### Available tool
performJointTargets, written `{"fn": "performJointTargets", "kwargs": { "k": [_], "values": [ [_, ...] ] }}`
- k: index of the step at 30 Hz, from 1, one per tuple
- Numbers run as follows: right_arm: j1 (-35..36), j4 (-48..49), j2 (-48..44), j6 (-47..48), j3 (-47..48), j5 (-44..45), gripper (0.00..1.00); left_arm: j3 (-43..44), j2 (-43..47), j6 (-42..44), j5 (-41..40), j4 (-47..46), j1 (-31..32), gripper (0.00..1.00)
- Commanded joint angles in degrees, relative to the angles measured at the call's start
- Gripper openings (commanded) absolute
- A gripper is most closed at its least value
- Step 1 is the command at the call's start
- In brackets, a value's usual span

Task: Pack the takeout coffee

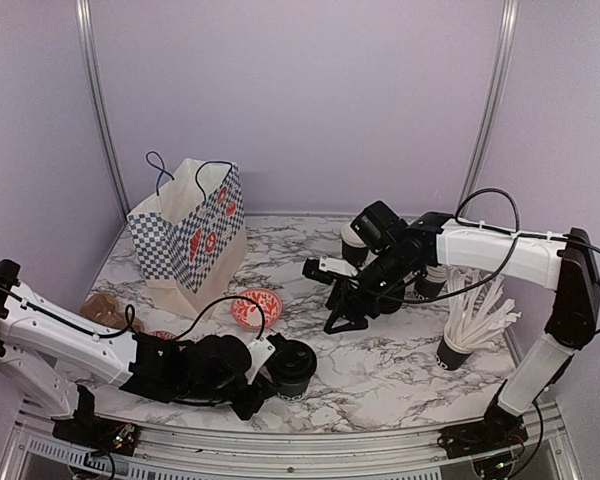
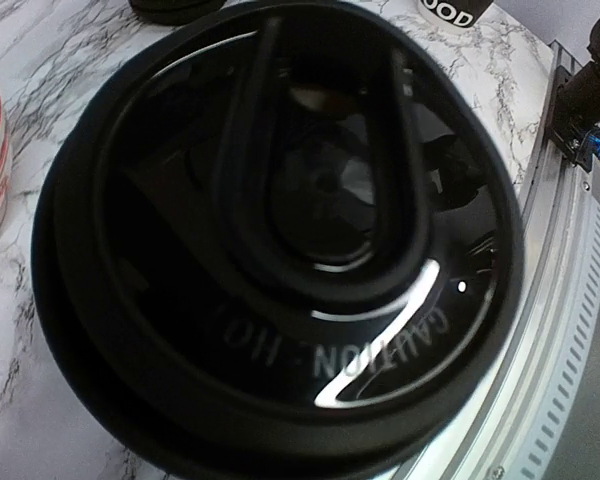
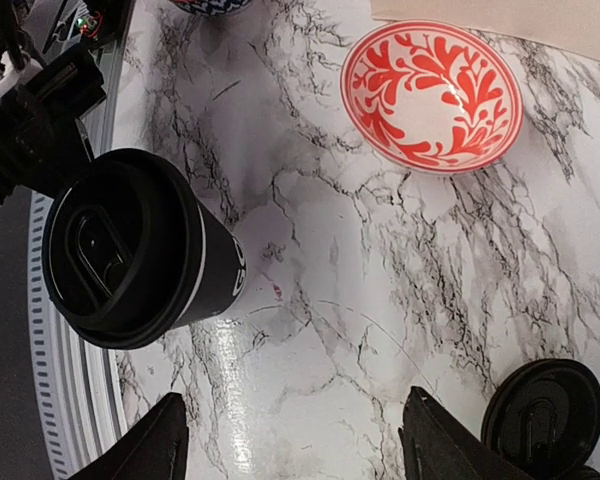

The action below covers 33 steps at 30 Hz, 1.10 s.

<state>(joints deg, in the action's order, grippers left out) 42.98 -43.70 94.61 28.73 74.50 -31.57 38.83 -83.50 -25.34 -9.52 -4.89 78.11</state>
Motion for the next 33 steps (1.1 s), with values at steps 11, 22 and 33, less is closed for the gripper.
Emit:
{"fn": "performJointTargets", "kwargs": {
  "k": [11,22,33],
  "values": [
    [-5.49,-1.43,-4.47,-3.43,-1.12,3.9,0.76,12.84,-10.9,9.41,7.93,-4.56,0.56,0.0],
    [-2.87,-7.1,-2.18,1.98,0.95,-6.28,0.84,6.98,10.98,-20.47,-3.25,8.94,-1.19,0.32],
    [3.8,-5.9,0.61,3.79,3.27,2.24,0.85,-8.94,18.5,-40.39,-11.22,-12.23,-6.05,0.59]
  ]
}}
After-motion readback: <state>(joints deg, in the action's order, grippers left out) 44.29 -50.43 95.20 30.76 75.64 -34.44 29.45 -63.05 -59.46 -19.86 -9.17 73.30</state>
